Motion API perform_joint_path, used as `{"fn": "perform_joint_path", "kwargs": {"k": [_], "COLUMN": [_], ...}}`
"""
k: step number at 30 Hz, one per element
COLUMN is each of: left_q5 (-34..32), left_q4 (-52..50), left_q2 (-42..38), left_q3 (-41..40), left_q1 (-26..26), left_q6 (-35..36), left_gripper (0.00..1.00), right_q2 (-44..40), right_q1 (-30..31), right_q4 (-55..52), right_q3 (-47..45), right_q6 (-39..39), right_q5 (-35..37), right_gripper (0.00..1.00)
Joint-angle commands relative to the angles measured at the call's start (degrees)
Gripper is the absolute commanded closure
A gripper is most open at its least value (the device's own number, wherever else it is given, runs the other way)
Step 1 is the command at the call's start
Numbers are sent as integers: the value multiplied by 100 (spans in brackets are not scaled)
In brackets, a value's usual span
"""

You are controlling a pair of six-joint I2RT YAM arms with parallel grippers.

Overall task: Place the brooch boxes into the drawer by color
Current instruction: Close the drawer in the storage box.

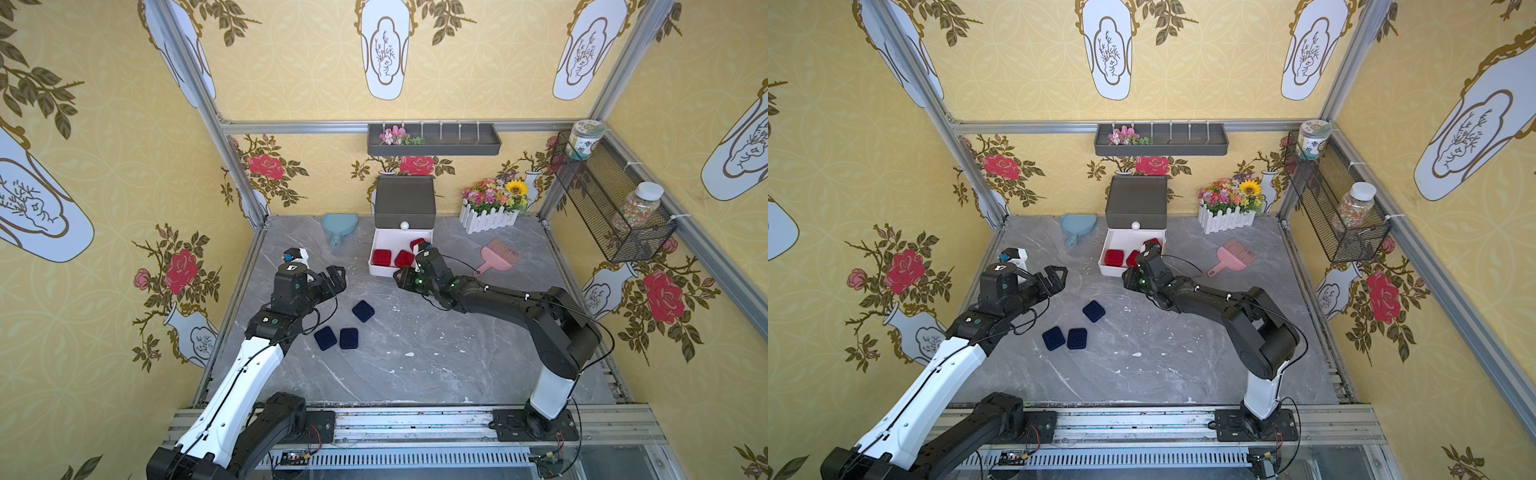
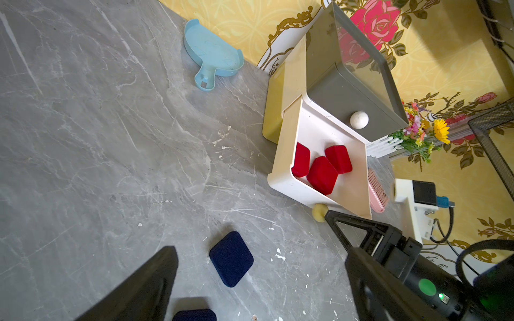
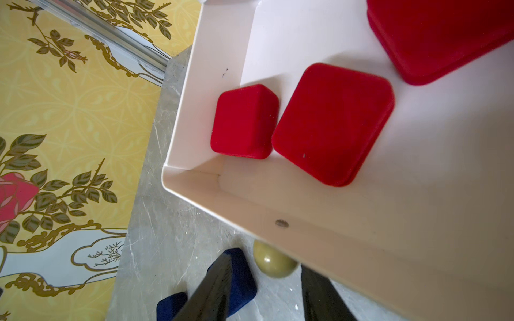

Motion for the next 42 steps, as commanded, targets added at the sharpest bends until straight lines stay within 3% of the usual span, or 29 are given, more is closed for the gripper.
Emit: {"fn": "perform_joint_path", "kwargs": {"k": [1,6,12,27,35,37,39,42], "left_q5": [26,11,1,-7,-42,-57,-60,-60], "left_q4": [148,143,143,220,227,222,214,214], "left_q2": [-22,-25,-17,5,79,80,73,63], "left_q3": [-50,-59,-64,-112,-93,-87,-78,-68], "left_q1": [20,40,62,57,78,82,91,90], "left_q6": [44,71,96,199,232,242,241,230], "left_gripper": [0,0,0,0,0,0,0,0], "right_q2": [112,257,315,670,1262,1289,1250,1001], "right_q1": [17,26,18,-455,-701,-703,-703,-726], "right_q4": [168,140,93,-80,20,48,65,204], "right_q3": [91,189,290,1040,1640,1683,1655,1385], "right_q6": [66,83,22,-286,-343,-358,-385,-392], "right_q5": [179,286,467,593,598,580,545,395], "right_gripper": [57,60,74,76,68,62,49,42]}}
